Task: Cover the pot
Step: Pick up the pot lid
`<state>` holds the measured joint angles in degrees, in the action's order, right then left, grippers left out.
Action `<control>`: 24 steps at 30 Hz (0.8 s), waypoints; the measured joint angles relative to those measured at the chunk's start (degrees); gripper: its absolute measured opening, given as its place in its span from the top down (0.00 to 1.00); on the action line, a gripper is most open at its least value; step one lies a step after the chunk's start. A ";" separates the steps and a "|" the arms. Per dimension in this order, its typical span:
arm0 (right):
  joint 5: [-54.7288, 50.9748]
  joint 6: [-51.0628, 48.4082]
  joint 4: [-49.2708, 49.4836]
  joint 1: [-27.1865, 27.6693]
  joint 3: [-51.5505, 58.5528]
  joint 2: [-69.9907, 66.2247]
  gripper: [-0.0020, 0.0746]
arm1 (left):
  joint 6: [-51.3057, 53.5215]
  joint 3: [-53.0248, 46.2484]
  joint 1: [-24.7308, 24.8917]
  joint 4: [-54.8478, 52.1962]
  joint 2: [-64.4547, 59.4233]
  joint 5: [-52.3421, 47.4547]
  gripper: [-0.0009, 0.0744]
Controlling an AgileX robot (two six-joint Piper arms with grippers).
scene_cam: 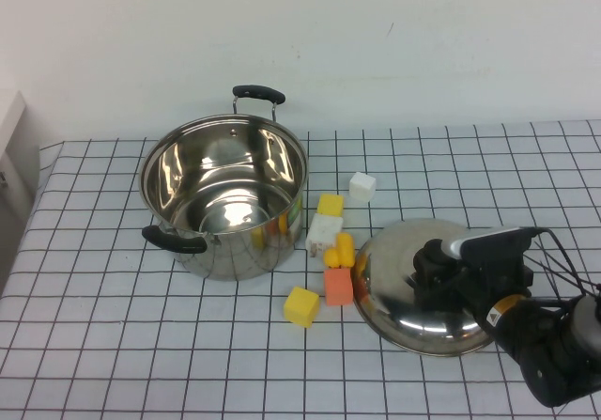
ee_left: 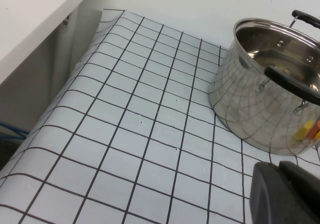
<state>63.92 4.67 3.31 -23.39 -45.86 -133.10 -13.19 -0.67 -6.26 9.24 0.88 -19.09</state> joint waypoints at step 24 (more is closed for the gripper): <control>-3.02 4.98 -13.98 2.33 8.71 25.48 0.51 | -0.23 0.00 0.00 0.00 0.00 0.00 0.99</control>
<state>60.90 9.65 -10.67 -21.05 -37.15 -107.62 -13.42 -0.67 -6.26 9.24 0.88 -19.09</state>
